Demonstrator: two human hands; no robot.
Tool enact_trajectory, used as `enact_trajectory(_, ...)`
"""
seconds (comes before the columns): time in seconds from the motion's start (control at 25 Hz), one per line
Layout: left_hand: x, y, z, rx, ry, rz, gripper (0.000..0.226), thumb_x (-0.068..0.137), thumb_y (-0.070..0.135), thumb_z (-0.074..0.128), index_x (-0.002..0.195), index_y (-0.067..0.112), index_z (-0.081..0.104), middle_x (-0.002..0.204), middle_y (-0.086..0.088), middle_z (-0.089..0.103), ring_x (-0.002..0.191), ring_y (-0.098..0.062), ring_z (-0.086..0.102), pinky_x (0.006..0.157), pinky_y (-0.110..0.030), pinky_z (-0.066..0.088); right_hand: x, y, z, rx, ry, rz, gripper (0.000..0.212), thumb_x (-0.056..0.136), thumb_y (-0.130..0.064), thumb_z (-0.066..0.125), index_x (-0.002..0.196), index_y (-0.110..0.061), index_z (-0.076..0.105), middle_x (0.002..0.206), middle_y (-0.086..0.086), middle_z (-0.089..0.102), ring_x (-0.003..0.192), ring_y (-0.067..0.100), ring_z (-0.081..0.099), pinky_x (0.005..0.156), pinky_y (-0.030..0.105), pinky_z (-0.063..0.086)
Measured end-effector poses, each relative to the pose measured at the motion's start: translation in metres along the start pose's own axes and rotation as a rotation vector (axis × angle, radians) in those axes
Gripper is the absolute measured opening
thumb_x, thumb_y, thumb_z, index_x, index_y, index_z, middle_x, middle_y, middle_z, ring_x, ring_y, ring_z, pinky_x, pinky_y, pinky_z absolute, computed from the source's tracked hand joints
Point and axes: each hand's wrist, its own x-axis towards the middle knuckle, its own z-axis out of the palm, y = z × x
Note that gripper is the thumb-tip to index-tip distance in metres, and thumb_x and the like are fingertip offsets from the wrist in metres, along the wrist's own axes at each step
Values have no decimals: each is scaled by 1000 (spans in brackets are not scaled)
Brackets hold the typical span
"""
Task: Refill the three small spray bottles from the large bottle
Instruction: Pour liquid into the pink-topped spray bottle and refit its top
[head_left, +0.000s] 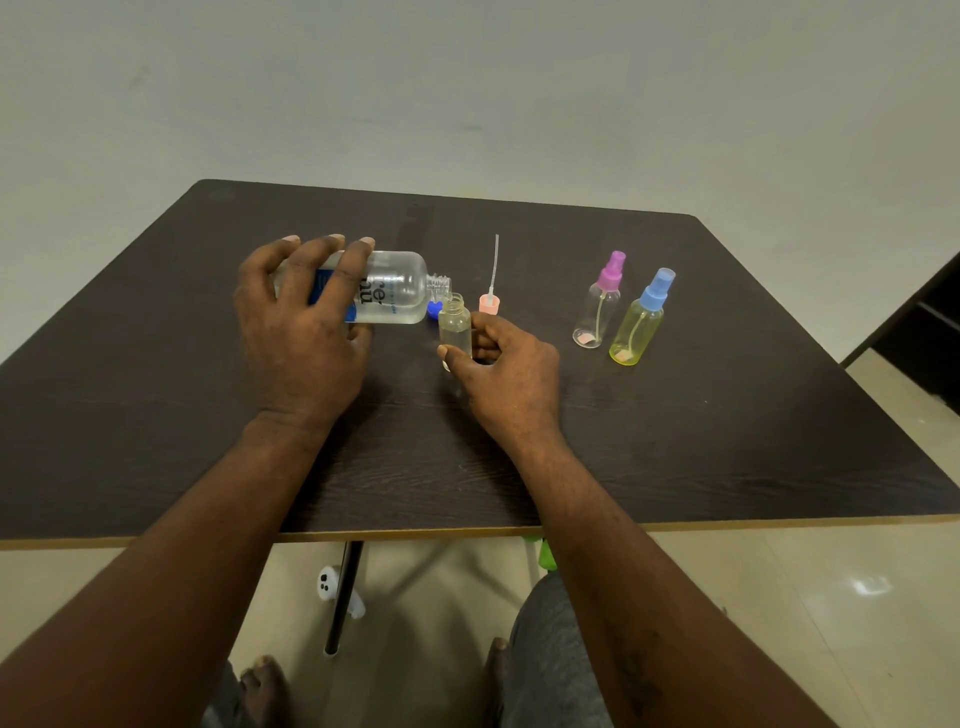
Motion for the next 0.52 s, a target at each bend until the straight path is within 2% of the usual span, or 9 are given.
enact_trajectory(0.12, 0, -1, 1, 4, 3, 1, 64, 86, 17, 73, 148, 23, 56, 146, -7, 56, 134, -39, 44, 104, -51, 45, 0, -1, -1, -5, -3, -3, 37, 85, -27, 86, 121, -27, 76, 78, -35, 62, 84, -12, 69, 75, 6, 53)
enact_trajectory(0.36, -1, -1, 3, -6, 11, 6, 64, 86, 17, 73, 148, 23, 56, 145, -6, 56, 134, -37, 42, 104, -51, 45, 0, 0, 0, -16, 8, 12, 40, 84, -27, 87, 122, -23, 75, 74, -36, 56, 79, -21, 63, 71, 0, 47)
enact_trajectory(0.52, -1, -4, 5, -16, -27, 2, 68, 85, 20, 75, 150, 23, 53, 145, -6, 55, 133, -36, 42, 102, -51, 47, 0, -2, -1, -21, 1, 31, 41, 84, -29, 87, 123, -25, 75, 74, -36, 57, 79, -19, 64, 70, 1, 47)
